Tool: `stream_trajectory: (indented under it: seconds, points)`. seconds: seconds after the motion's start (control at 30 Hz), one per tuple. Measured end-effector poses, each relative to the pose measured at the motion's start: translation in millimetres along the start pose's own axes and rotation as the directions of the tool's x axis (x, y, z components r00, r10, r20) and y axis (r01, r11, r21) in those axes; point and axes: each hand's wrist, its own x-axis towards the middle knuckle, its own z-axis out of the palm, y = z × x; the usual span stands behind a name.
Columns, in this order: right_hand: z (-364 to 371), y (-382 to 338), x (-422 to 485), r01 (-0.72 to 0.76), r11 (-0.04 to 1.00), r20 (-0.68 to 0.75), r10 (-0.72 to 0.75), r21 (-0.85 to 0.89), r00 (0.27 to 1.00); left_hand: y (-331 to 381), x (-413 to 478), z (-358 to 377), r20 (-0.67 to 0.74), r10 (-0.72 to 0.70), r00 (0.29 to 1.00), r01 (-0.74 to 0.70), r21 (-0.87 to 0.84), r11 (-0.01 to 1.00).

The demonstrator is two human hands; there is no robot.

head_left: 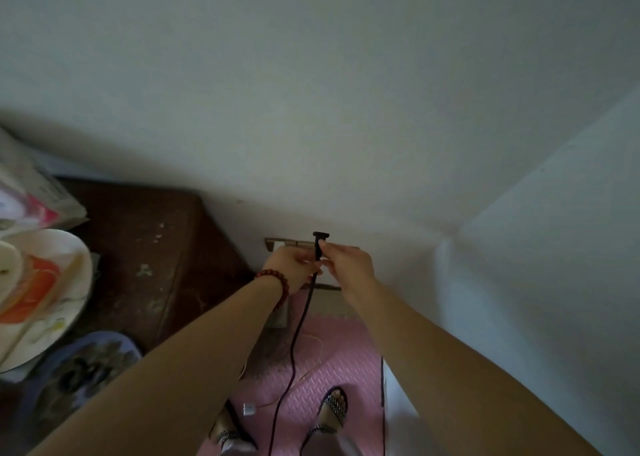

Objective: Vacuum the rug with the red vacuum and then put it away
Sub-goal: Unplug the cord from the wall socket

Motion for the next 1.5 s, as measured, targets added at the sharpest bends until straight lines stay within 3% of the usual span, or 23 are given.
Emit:
stream_trajectory:
  seconds: [0.2,0.5,0.63,0.87,1.2,1.5]
  points:
    - [6,-34,-38,-0.004,0.999,0.084,0.008,-0.046,0.996,33,-40,-34,0.014,0.000,1.000,-0.001,0.029,1.000]
    - [34,-53,-90,0.110,0.993,0.076,-0.107,-0.046,0.991,57,-71,-77,-0.138,0.070,0.988,-0.073,-0.012,0.997]
    - [44,-50,-107,0.136,0.988,0.023,-0.135,-0.077,0.991,48,-82,-85,-0.099,0.084,0.992,-0.094,-0.106,0.990]
    - [75,-38,-156,0.177,0.984,-0.080,-0.174,0.023,0.981,35,-108,-122,-0.005,0.138,0.990,-0.137,-0.155,0.978]
    - [110,-20,-210,0.206,0.976,-0.183,-0.190,0.073,0.965,19,-147,-160,0.091,0.245,0.965,-0.249,0.040,0.968]
    - [97,-9,-245,0.247,0.953,-0.326,-0.181,0.173,0.928,23,-172,-141,0.224,0.267,0.937,-0.278,0.018,0.960]
